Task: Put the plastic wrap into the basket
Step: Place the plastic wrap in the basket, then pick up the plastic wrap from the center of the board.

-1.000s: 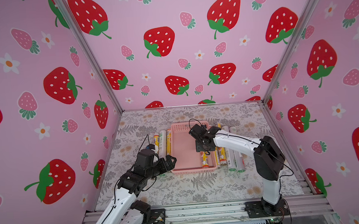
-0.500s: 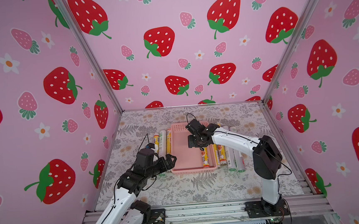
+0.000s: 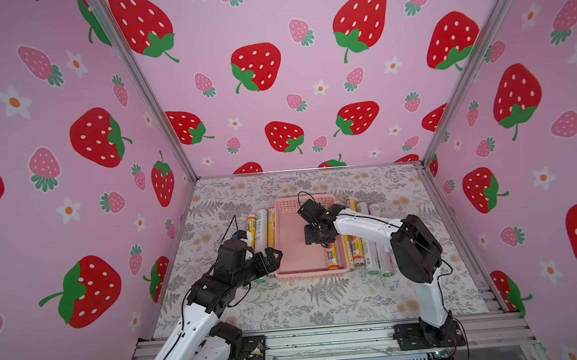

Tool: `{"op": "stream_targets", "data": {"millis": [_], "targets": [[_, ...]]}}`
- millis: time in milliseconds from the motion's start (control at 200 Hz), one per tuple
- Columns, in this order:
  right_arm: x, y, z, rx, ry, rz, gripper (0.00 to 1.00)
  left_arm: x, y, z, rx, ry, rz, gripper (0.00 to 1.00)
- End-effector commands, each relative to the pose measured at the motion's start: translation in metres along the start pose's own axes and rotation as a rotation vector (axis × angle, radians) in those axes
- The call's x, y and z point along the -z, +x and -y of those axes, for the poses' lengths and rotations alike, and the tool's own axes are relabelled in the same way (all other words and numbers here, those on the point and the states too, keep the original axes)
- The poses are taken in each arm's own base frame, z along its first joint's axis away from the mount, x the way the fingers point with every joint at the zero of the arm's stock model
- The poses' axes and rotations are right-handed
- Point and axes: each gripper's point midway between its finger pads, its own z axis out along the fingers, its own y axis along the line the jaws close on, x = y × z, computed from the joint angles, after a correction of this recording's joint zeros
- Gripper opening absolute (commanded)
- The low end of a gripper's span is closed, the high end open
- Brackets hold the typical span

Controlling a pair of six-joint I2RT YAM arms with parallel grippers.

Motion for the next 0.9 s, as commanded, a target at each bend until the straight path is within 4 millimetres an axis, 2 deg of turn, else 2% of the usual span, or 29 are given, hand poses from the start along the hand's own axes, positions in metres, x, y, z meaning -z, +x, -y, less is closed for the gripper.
{"op": "stream_targets", "data": {"millis": [0, 130, 235, 330, 415, 490, 610, 775, 895], "targets": [[0.017, -0.010, 0.007, 0.015, 0.010, 0.037, 0.63, -0.001, 0.000, -0.004, 0.011, -0.018, -0.003, 1.00], [0.026, -0.015, 0.013, 0.015, 0.015, 0.057, 0.63, -0.001, 0.001, -0.001, 0.014, -0.008, -0.014, 1.00], [0.042, -0.021, 0.010, 0.037, -0.023, 0.093, 0.63, -0.002, 0.003, -0.001, 0.010, -0.009, -0.026, 1.00], [0.071, -0.028, 0.003, 0.065, -0.101, 0.146, 0.63, -0.005, 0.006, 0.000, 0.008, -0.004, -0.052, 1.00], [0.100, -0.030, 0.015, 0.046, -0.097, 0.193, 0.63, -0.007, 0.008, 0.007, 0.007, 0.014, -0.080, 1.00], [0.123, -0.026, 0.039, 0.011, -0.054, 0.244, 0.63, -0.008, 0.011, 0.024, -0.018, 0.065, -0.109, 1.00], [0.141, -0.008, 0.093, -0.056, 0.075, 0.293, 0.64, -0.008, 0.015, 0.054, -0.087, 0.098, -0.126, 1.00], [0.142, 0.031, 0.172, -0.204, 0.226, 0.239, 0.65, -0.019, 0.027, 0.078, -0.132, 0.117, -0.152, 1.00], [0.135, 0.047, 0.207, -0.311, 0.239, 0.246, 0.68, -0.026, 0.035, 0.084, -0.155, 0.108, -0.170, 1.00]]}}
